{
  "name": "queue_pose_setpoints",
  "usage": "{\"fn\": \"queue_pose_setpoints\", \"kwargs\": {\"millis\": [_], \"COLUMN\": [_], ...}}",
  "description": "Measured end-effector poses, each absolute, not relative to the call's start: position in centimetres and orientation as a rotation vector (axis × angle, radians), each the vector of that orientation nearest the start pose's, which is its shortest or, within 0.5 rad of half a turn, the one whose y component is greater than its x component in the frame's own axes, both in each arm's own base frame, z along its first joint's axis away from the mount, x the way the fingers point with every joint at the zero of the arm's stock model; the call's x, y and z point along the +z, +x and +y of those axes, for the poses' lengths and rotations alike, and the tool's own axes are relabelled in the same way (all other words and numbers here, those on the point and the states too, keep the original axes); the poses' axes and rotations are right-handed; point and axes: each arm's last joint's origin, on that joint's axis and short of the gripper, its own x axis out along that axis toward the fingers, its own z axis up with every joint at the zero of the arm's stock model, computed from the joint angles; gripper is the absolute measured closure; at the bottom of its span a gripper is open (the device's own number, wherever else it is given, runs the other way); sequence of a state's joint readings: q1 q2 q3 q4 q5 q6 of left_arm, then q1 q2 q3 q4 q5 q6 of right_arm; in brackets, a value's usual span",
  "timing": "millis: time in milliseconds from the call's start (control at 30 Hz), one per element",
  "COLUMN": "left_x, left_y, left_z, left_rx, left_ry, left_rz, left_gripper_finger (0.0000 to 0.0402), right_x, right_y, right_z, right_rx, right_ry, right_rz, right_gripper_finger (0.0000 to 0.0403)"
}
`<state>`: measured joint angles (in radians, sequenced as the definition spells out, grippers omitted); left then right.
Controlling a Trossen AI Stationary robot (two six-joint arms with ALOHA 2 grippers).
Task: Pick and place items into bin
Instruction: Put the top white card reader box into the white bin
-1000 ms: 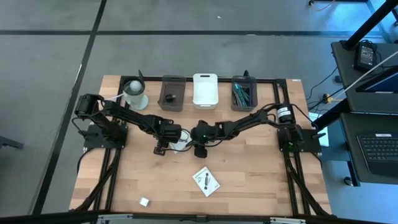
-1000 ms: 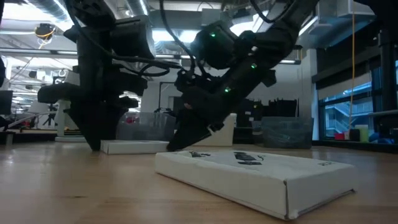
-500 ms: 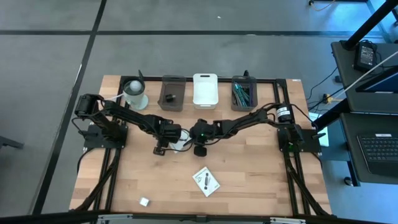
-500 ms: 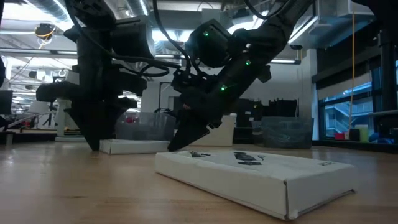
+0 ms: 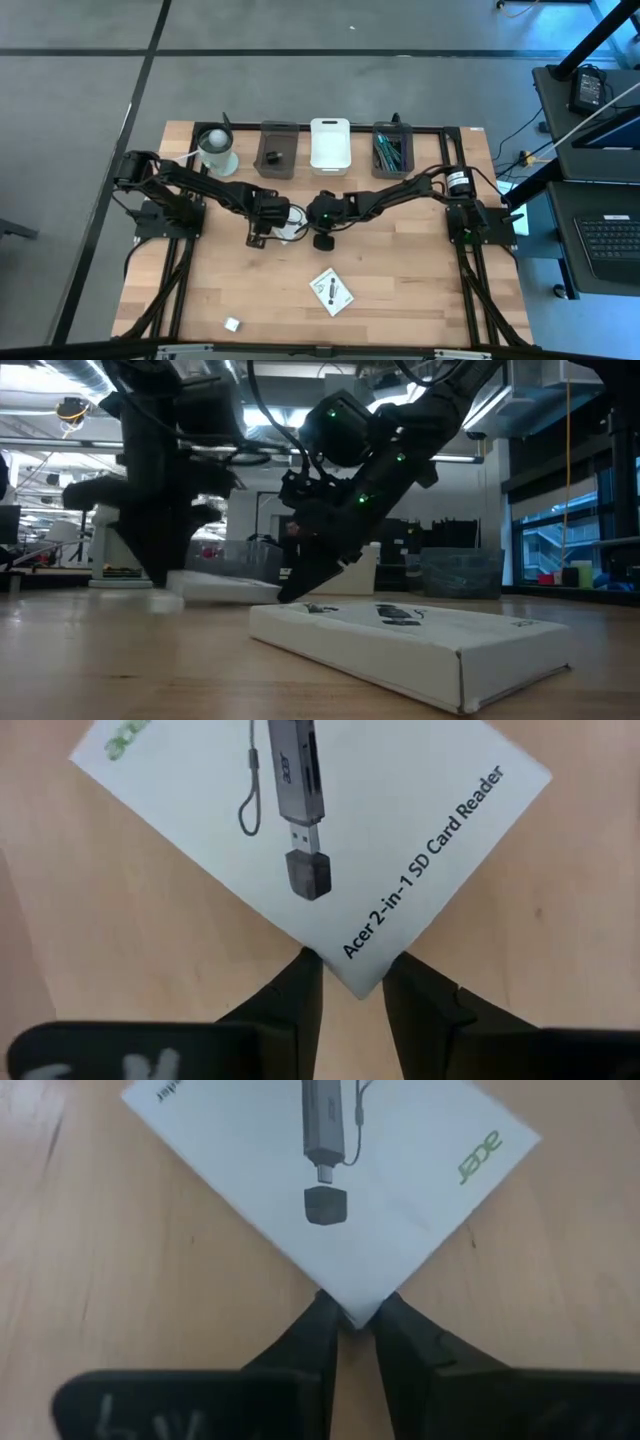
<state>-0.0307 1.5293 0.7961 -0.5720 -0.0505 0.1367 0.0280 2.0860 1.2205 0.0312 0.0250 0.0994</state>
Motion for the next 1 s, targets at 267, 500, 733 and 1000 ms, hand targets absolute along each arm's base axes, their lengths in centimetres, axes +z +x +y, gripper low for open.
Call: {"fn": "queue_pose_setpoints", "kwargs": {"millis": [267, 500, 733, 1000], "left_x": [18.6, 20.4, 21.5, 23.4], "left_y": [27.4, 28.3, 28.8, 29.2], "left_z": [-0.6, 0.1, 1.8, 6.0], "left_rx": [-0.061, -0.023, 0.062, 0.176], "left_ry": [0.189, 0.234, 0.262, 0.244], "left_rz": [1.209, 1.181, 1.162, 1.125], "left_gripper_finger": [0.031, 0.031, 0.0313, 0.0332], "right_x": [12.9, 15.6, 19.1, 20.3], "right_y": [40.5, 39.2, 37.7, 36.8], "right_z": [1.0, 0.6, -1.3, -5.3], "right_rx": [-0.05, -0.085, -0.168, -0.269], "right_ry": [0.065, 0.059, 0.054, 0.069], "right_rz": [0.939, 0.971, 0.952, 0.94], "right_gripper_finger": [0.0351, 0.0354, 0.0355, 0.0355]}}
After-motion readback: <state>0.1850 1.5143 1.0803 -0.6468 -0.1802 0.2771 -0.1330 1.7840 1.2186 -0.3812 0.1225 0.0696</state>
